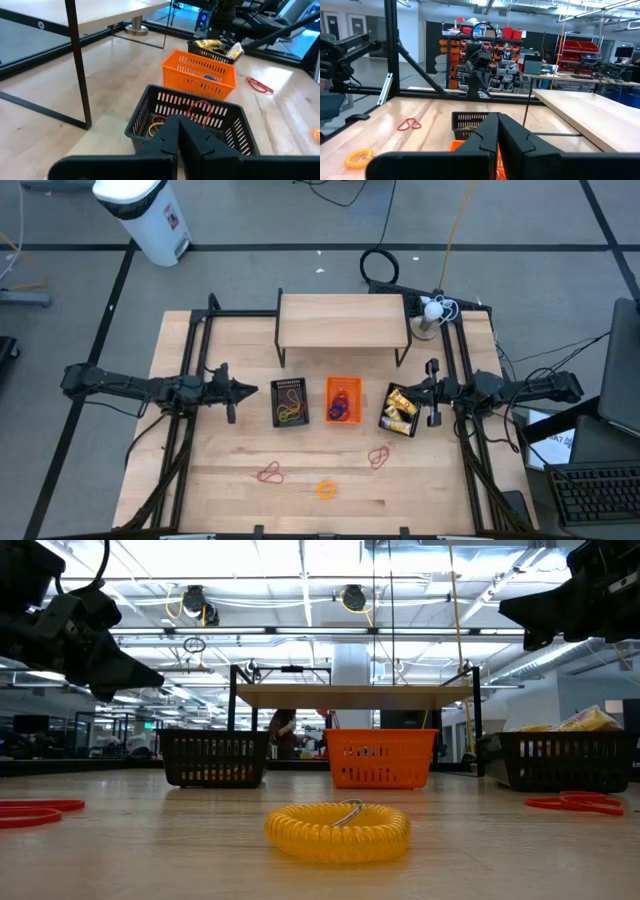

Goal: Pick & Place Office Desk Supplies
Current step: Put the red rubber band into the left black bin

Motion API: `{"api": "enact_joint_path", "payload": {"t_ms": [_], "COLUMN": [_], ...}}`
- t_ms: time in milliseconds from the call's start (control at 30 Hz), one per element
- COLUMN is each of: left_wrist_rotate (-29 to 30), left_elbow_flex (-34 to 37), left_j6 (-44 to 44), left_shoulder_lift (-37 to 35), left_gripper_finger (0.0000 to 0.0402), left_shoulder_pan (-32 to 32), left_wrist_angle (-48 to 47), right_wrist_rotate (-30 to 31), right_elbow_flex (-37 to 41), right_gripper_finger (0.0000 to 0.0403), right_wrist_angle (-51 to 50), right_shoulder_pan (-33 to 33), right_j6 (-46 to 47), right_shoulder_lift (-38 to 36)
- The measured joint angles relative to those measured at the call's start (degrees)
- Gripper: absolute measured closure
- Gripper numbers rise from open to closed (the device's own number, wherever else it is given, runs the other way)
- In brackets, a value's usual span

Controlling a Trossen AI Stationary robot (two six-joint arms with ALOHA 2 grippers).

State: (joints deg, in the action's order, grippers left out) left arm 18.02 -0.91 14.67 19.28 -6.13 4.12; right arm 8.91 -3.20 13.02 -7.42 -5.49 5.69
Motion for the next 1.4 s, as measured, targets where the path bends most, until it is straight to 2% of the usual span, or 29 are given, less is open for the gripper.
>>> {"api": "enact_joint_path", "payload": {"t_ms": [67,167,300,433,567,700,867,1100,1400], "left_wrist_rotate": [0.0,0.0,0.9,4.7,3.7,-0.9,-7.3,-16.5,-17.0], "left_elbow_flex": [0.0,-0.4,-5.0,-15.9,-28.1,-36.8,-42.6,-47.4,-50.6], "left_j6": [1.1,7.2,9.3,12.3,20.5,27.7,31.1,32.4,35.1], "left_shoulder_lift": [0.6,2.1,9.5,22.0,37.0,50.2,62.5,70.8,73.9], "left_gripper_finger": [0.0396,0.0399,0.0400,0.0400,0.0400,0.0397,0.0378,0.0336,0.0280], "left_shoulder_pan": [0.0,-0.2,-4.9,-11.9,-17.6,-22.0,-25.6,-27.5,-27.9], "left_wrist_angle": [0.0,0.3,-1.4,-8.1,-22.7,-31.7,-32.5,-32.7,-32.4], "right_wrist_rotate": [0.0,0.0,0.0,0.0,0.0,0.0,-0.1,-0.1,0.0], "right_elbow_flex": [0.0,0.1,0.1,0.1,0.1,0.2,0.2,0.2,0.2], "right_gripper_finger": [0.0402,0.0401,0.0402,0.0401,0.0402,0.0400,0.0399,0.0399,0.0399], "right_wrist_angle": [0.0,0.0,0.8,1.6,1.7,1.7,1.7,1.7,1.7], "right_shoulder_pan": [0.0,0.0,0.0,0.0,0.0,0.0,-0.1,-0.1,-0.1], "right_j6": [-0.1,-0.1,-0.1,0.0,0.2,0.3,0.3,0.3,1.4], "right_shoulder_lift": [0.0,0.0,0.0,0.0,0.0,0.0,0.0,0.0,0.0]}}
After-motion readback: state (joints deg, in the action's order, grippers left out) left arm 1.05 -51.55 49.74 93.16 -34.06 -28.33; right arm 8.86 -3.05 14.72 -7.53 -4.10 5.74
